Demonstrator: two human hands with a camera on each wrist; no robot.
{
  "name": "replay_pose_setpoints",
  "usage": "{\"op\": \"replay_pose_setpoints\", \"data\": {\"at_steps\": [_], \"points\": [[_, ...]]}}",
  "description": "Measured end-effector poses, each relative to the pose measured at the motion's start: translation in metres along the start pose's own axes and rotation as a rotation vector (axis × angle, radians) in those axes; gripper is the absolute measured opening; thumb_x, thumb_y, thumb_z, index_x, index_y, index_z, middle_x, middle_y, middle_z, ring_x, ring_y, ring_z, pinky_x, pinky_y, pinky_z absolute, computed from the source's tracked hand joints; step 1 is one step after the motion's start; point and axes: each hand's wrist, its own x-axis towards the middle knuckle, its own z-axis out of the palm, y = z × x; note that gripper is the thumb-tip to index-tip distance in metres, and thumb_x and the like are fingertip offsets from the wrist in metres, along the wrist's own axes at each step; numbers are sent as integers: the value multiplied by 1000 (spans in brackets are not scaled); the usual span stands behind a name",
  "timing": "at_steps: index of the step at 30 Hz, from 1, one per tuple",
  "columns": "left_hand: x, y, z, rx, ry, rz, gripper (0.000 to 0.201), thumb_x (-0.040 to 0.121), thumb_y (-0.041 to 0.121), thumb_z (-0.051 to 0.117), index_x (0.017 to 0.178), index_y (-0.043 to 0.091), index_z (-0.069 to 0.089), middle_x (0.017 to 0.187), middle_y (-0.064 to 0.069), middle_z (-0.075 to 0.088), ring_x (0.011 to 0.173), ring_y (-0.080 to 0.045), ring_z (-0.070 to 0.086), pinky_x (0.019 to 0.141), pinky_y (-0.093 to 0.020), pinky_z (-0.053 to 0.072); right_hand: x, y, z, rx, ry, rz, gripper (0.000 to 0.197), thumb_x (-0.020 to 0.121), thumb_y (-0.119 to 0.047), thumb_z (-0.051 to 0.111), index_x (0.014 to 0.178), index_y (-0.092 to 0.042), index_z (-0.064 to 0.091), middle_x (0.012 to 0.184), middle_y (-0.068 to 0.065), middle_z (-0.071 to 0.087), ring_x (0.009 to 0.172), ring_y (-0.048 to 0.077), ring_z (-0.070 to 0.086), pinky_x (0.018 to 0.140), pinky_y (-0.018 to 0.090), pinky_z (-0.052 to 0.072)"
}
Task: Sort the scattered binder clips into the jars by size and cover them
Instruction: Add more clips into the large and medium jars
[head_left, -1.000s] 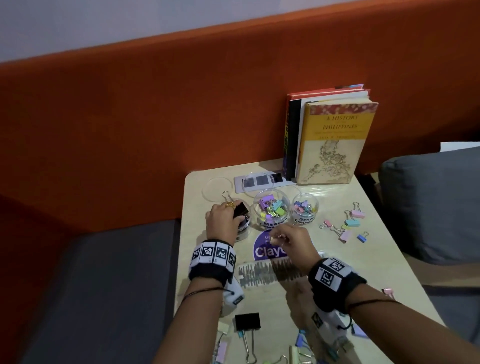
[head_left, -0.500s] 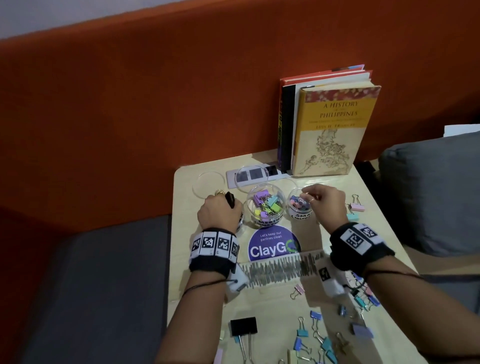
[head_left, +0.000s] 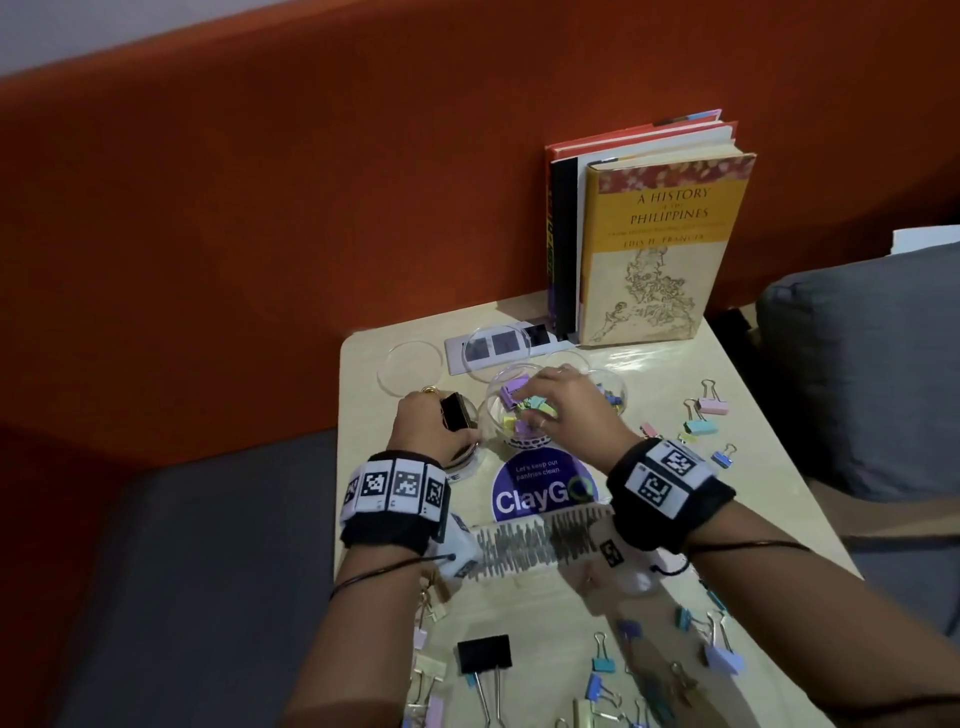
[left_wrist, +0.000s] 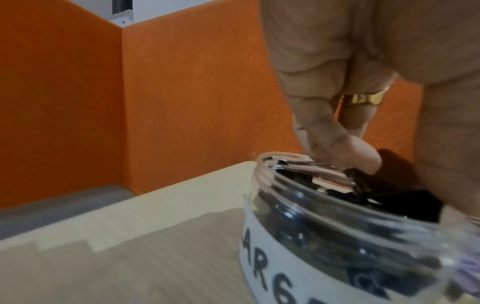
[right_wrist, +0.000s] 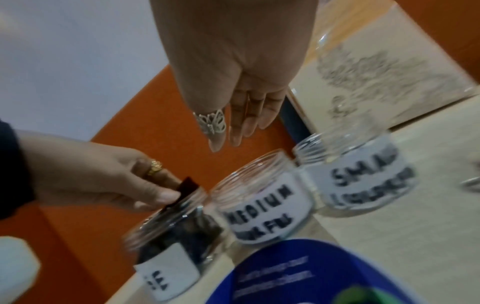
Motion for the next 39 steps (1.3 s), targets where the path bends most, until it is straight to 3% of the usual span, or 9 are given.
{"op": "replay_pose_setpoints", "data": {"at_steps": [4, 9, 14, 19, 22, 25, 28, 35, 39], "points": [[-6, -2, -7, 81, 166, 30, 59, 72, 47, 74, 108, 2, 60, 121, -10, 47, 113, -26, 46, 96, -36, 45, 12, -17, 19, 12, -74, -36, 23, 84, -14, 61, 106, -17, 67, 109, 4, 67, 103, 23, 55, 91, 33, 42], [-6, -4, -19, -5, 281, 134, 41, 78, 43, 68, 96, 7, 62, 90, -10, 68, 89, -27, 63, 83, -43, 51, 18, -29, 22, -3, -128, -22, 35, 85, -9, 58, 119, -14, 60, 119, 9, 64, 112, 28, 52, 94, 35, 40], [-4, -8, -11, 230, 135, 45, 46, 82, 53, 60, 95, 9, 62, 91, -11, 67, 90, -29, 62, 78, -37, 51, 18, -32, 28, 12, -151, -2, 46, 84, -4, 57, 129, -14, 51, 129, 10, 58, 117, 33, 50, 100, 45, 40], [-6, -16, 3, 125, 75, 26, 45, 82, 43, 66, 100, 2, 62, 95, -16, 67, 94, -30, 62, 72, -33, 46, 19, -33, 33, -53, -242, -74, 55, 81, 2, 48, 133, -14, 45, 135, 8, 53, 121, 34, 45, 101, 48, 39], [-11, -21, 1, 11, 75, 84, 33, 88, 27, 63, 105, -1, 63, 100, -19, 69, 97, -31, 62, 71, -24, 37, 20, -34, 35, -146, -325, -96, 61, 82, -3, 47, 140, -20, 35, 148, 1, 37, 135, 30, 30, 106, 49, 31], [-15, -36, 3, -62, 132, 118, 35, 89, 9, 59, 124, 0, 58, 125, -18, 61, 117, -30, 55, 93, -23, 37, 19, -34, 38, -264, -328, -132, 61, 86, -13, 46, 143, -24, 26, 155, -6, 21, 143, 24, 14, 107, 46, 24], [-12, -49, 7, -110, 154, 89, 43, 90, 6, 58, 132, 8, 52, 141, -13, 48, 131, -27, 43, 107, -25, 30, 17, -35, 43, -374, -316, -182, 52, 92, -29, 40, 142, -23, 28, 156, -7, 14, 144, 24, 6, 107, 50, 21], [-1, -54, 20, -313, 185, 2, 44, 85, 11, 66, 128, 12, 56, 126, -9, 61, 111, -24, 59, 96, -27, 44, 16, -40, 52, -520, -408, -116, 54, 96, -46, 24, 144, -21, 21, 157, -3, 7, 145, 26, -3, 111, 56, 10], [2, -54, 23, -313, 204, 2, 44, 81, 13, 70, 124, 15, 58, 127, -5, 59, 111, -25, 58, 98, -34, 46, 22, -44, 53, -575, -446, -123, 56, 96, -47, 20, 144, -18, 23, 157, -1, 10, 145, 27, -5, 114, 55, 2]]}}
